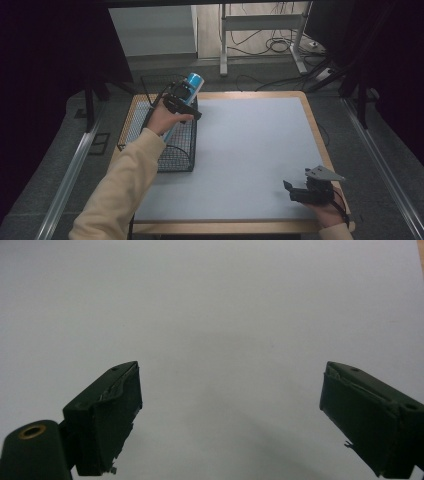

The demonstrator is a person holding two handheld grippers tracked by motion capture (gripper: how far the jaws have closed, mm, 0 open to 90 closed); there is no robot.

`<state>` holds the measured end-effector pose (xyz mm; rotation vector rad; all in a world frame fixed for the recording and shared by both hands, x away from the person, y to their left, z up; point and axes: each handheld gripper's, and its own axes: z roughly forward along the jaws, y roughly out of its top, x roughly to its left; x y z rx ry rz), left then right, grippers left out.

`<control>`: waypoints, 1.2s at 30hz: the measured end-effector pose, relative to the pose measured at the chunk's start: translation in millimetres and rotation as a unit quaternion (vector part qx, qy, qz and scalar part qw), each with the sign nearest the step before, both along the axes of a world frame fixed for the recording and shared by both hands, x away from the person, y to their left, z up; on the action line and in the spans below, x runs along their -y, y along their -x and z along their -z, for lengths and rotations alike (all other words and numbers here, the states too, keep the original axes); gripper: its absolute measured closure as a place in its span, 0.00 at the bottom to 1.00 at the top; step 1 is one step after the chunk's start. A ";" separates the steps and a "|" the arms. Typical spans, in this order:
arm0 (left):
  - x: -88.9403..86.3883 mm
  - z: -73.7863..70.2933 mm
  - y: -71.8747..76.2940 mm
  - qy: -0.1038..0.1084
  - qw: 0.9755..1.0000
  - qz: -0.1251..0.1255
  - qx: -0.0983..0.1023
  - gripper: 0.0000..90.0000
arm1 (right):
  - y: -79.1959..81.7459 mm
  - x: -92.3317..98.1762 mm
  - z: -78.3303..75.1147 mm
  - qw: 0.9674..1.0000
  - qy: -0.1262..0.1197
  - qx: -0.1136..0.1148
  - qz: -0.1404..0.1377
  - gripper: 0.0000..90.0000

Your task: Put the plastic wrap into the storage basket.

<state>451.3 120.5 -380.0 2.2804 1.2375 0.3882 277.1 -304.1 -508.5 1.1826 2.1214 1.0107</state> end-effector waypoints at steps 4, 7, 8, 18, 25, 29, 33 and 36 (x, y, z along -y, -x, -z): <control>12.4 -0.9 19.8 0.010 1.000 0.025 0.007 0.17 | -2.3 -4.0 -0.3 1.000 0.001 0.002 -0.008 0.11; 26.2 -3.4 39.3 0.012 0.999 0.053 0.002 0.17 | -2.6 -3.9 -0.9 1.000 0.002 0.004 -0.008 0.11; 30.2 -3.6 44.4 0.012 0.998 0.061 0.003 0.17 | -2.3 -4.4 -1.5 1.000 0.003 0.005 -0.008 0.11; 64.5 7.2 103.6 0.042 0.990 0.135 0.016 0.17 | 2.0 -9.4 -5.1 1.000 0.011 0.016 -0.009 0.11; 87.0 38.0 143.2 0.059 0.980 0.189 0.006 0.18 | 3.0 -9.2 -4.5 1.000 0.015 0.016 -0.009 0.11; 92.0 52.8 151.5 0.053 0.978 0.202 0.001 0.18 | 3.1 -9.5 -4.1 1.000 0.016 0.016 -0.009 0.11; 93.9 74.2 155.0 0.043 0.978 0.204 -0.014 0.18 | 2.7 -10.1 -2.7 1.000 0.018 0.013 -0.009 0.11; 92.9 79.0 155.4 0.042 0.978 0.203 -0.014 0.18 | 2.4 -10.2 -2.0 1.000 0.019 0.013 -0.008 0.11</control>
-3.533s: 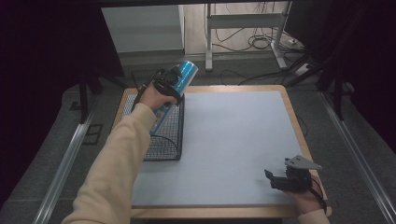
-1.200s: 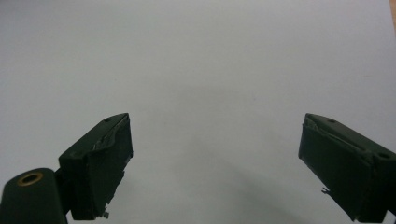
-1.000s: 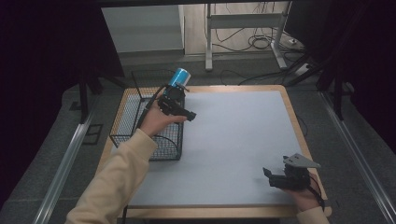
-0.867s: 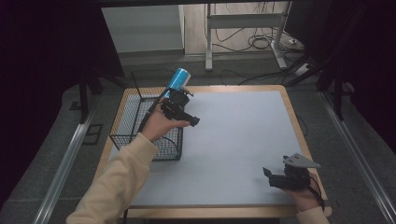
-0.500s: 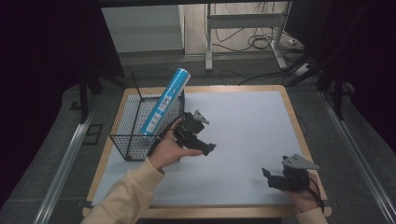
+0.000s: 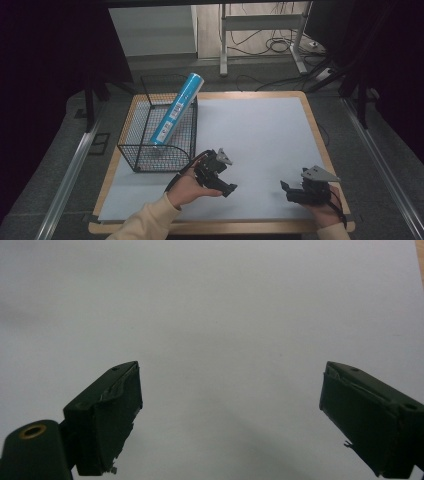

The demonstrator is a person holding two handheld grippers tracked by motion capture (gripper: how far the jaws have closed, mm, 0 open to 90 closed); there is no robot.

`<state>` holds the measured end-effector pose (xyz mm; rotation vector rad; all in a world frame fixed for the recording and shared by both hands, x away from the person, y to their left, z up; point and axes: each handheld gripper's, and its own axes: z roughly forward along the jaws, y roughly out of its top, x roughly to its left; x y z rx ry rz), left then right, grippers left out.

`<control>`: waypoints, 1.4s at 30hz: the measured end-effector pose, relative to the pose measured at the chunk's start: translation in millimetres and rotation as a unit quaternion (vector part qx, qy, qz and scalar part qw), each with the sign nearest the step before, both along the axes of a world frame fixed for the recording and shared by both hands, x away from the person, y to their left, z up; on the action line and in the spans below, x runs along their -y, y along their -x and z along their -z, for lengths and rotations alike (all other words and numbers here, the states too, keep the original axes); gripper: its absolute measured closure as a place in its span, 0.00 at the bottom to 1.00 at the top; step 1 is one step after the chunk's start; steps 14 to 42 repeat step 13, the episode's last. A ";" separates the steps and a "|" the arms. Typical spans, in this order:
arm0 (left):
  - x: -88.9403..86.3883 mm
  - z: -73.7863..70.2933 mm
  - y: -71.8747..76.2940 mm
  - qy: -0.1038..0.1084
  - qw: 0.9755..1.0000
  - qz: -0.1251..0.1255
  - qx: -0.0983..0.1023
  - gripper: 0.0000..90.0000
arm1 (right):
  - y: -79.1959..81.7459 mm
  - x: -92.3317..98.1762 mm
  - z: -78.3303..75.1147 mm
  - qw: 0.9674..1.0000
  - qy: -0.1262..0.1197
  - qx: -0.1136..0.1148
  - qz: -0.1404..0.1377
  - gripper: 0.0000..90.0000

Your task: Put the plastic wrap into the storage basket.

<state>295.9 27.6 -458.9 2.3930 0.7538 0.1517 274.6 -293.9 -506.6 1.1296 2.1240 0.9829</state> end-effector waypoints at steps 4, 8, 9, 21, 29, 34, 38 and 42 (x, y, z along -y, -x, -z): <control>-1.3 9.1 -0.6 0.001 1.000 -0.001 -0.011 0.18 | -0.2 -0.1 0.3 1.000 0.001 0.002 0.002 0.11; -1.5 9.8 -1.5 0.002 1.000 -0.001 -0.011 0.18 | -0.4 0.3 -0.1 1.000 -0.004 0.004 0.003 0.11; -1.4 9.9 -1.3 0.002 1.000 -0.001 -0.010 0.18 | 0.1 0.4 -0.4 1.000 -0.005 0.005 0.005 0.11; -2.1 11.3 -1.1 0.004 1.000 -0.003 -0.009 0.17 | 1.4 0.4 -1.1 1.000 -0.006 0.008 0.005 0.11; -2.1 11.3 -1.1 0.004 1.000 -0.003 -0.009 0.17 | 1.4 0.4 -1.1 1.000 -0.006 0.008 0.005 0.11; -2.1 11.3 -1.1 0.004 1.000 -0.003 -0.009 0.17 | 1.4 0.4 -1.1 1.000 -0.006 0.008 0.005 0.11; -2.1 11.3 -1.1 0.004 1.000 -0.003 -0.009 0.17 | 1.4 0.4 -1.1 1.000 -0.006 0.008 0.005 0.11; -2.1 11.3 -1.1 0.004 1.000 -0.003 -0.009 0.17 | 1.4 0.4 -1.1 1.000 -0.006 0.008 0.005 0.11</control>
